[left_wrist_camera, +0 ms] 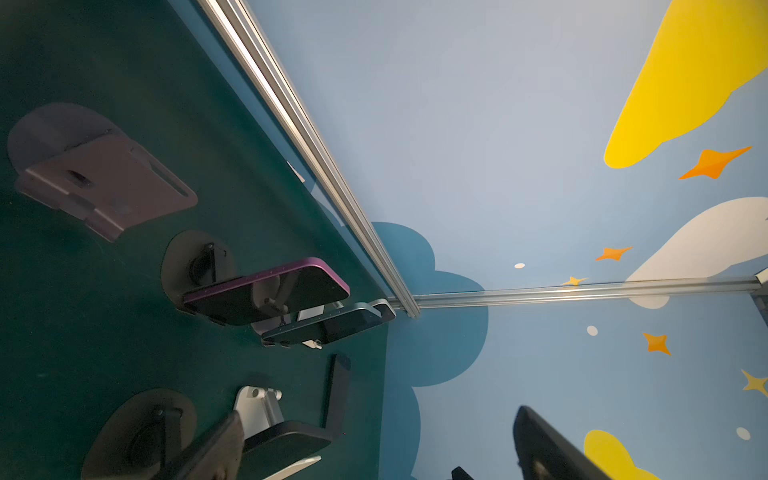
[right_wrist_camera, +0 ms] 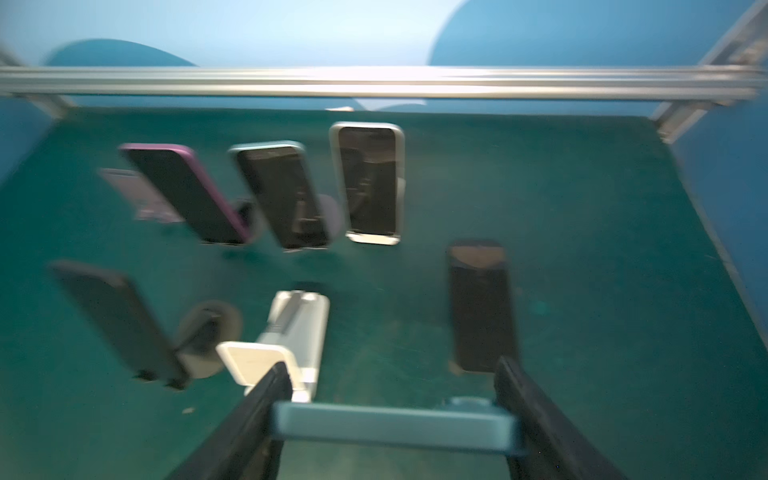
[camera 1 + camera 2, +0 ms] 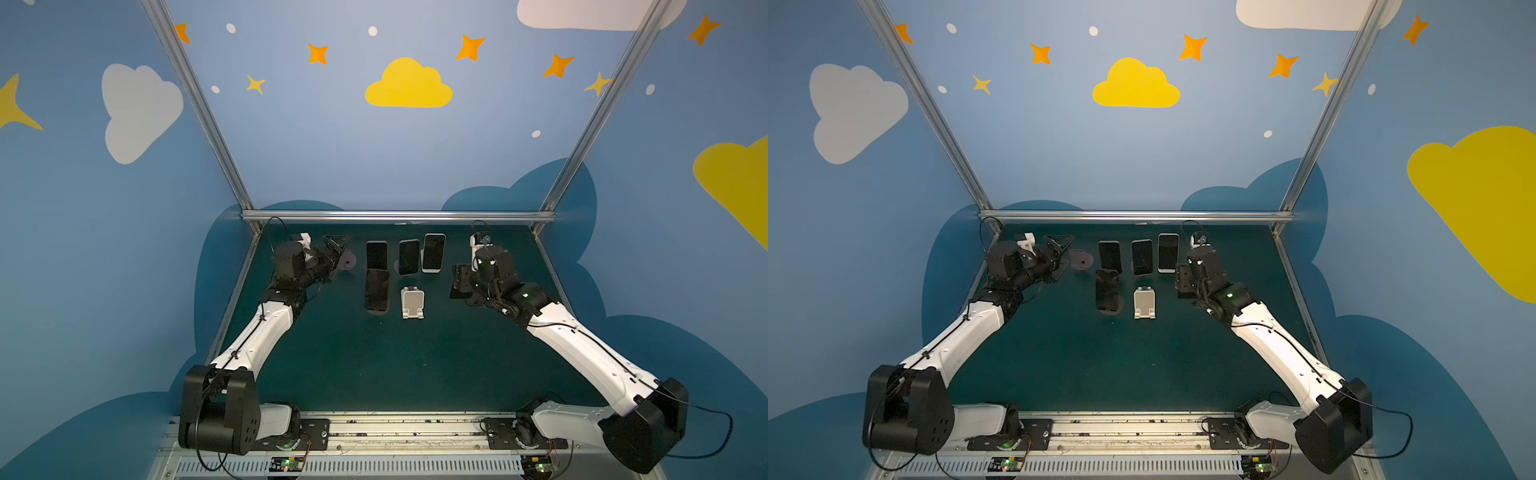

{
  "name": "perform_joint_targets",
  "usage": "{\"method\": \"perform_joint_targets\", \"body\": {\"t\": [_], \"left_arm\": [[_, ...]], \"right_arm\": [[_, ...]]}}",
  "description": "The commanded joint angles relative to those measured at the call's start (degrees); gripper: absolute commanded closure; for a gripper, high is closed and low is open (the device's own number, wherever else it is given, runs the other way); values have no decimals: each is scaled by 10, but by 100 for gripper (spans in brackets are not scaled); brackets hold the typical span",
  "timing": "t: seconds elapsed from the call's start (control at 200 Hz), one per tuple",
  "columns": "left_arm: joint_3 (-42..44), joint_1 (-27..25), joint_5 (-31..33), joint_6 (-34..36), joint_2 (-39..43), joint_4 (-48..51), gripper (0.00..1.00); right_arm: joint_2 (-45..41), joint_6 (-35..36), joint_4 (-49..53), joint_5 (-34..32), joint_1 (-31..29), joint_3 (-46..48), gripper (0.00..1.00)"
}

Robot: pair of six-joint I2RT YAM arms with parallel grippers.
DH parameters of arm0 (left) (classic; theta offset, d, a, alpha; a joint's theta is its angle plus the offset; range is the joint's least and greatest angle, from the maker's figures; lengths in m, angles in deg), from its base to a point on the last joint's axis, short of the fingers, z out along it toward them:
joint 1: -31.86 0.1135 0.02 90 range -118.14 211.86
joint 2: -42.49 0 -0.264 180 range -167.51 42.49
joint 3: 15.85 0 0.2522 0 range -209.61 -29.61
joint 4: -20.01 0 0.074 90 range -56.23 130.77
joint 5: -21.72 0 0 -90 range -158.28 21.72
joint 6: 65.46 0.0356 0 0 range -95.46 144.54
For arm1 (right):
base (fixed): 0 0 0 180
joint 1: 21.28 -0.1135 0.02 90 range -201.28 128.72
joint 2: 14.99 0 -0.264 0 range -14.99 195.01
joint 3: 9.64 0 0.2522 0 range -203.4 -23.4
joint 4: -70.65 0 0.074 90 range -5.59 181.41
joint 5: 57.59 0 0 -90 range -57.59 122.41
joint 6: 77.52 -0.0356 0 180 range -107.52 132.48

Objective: Remove the phone from the phone stand
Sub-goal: 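Carry the blue-edged phone with the right gripper toward the flat black phone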

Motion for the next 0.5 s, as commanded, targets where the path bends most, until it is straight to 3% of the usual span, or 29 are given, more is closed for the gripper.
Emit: {"method": "perform_joint_targets", "body": {"t": [0.0, 0.17, 0.325, 0.496], "left_arm": [[-15, -4, -1, 14, 13, 3, 0], [-15, -7, -1, 11, 18, 2, 0], [-16, -7, 7, 21, 30, 8, 0], [-15, -5, 10, 19, 29, 9, 0]], "right_arm": [[-16, 49, 17, 20, 31, 4, 41], [3, 139, -9, 5, 66, 9, 41], [3, 167, -95, 8, 97, 56, 41], [37, 189, -102, 31, 147, 36, 40]]}}
